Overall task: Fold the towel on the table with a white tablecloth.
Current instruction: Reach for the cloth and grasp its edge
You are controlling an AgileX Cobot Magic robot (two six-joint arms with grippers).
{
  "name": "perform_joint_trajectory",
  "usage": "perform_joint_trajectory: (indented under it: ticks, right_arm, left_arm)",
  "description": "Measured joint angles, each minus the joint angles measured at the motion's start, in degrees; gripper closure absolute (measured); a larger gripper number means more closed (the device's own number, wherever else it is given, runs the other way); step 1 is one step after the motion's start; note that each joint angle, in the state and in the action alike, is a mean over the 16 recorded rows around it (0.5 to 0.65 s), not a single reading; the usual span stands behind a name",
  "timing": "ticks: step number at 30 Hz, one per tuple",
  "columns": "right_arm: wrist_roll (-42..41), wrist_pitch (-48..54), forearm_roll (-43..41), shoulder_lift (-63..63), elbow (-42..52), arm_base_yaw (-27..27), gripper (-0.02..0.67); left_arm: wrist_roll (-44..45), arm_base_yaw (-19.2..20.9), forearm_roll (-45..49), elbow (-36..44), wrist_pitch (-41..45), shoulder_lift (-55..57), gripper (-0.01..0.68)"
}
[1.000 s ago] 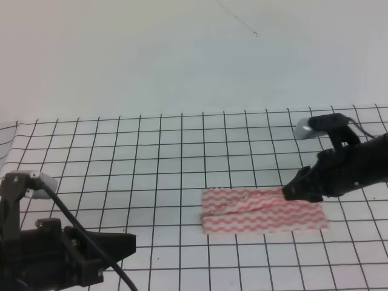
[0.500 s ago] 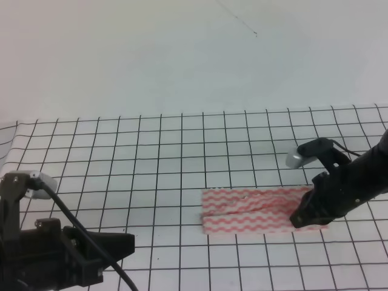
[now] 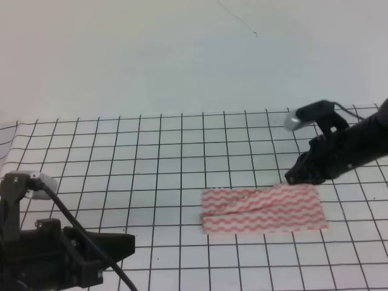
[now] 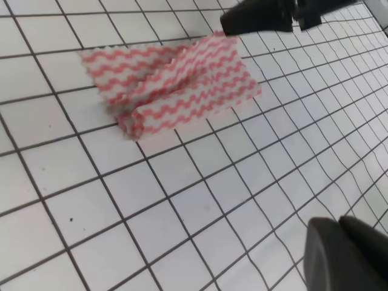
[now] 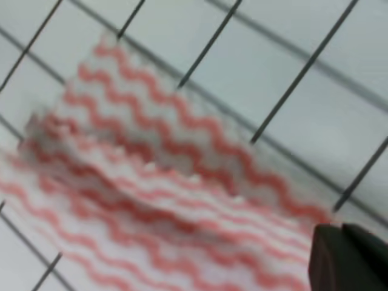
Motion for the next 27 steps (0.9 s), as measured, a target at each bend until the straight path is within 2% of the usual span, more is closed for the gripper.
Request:
perform_joint_trajectory:
  ticks: [15,22,27]
  right_arm:
    - [1.7,5.1,-12.18,0.91,-3.79,0.0,0.652]
    - [-5.77,6.6,-7.15,2.04,-3.33,0.73,0.651]
    - [-13.18,7.56,-1.58,2.54,-3.32,3.38,0.65]
  left_arm:
    - [-0.08,0.0,-0.06,0.0,-1.71,-0.06,0.674]
    - [-0.12,0.0,-0.11,0.0,-2.1,-0.06,0.674]
    - [0.24,0.0,-0.11,0.0,-2.02,-0.06,0.674]
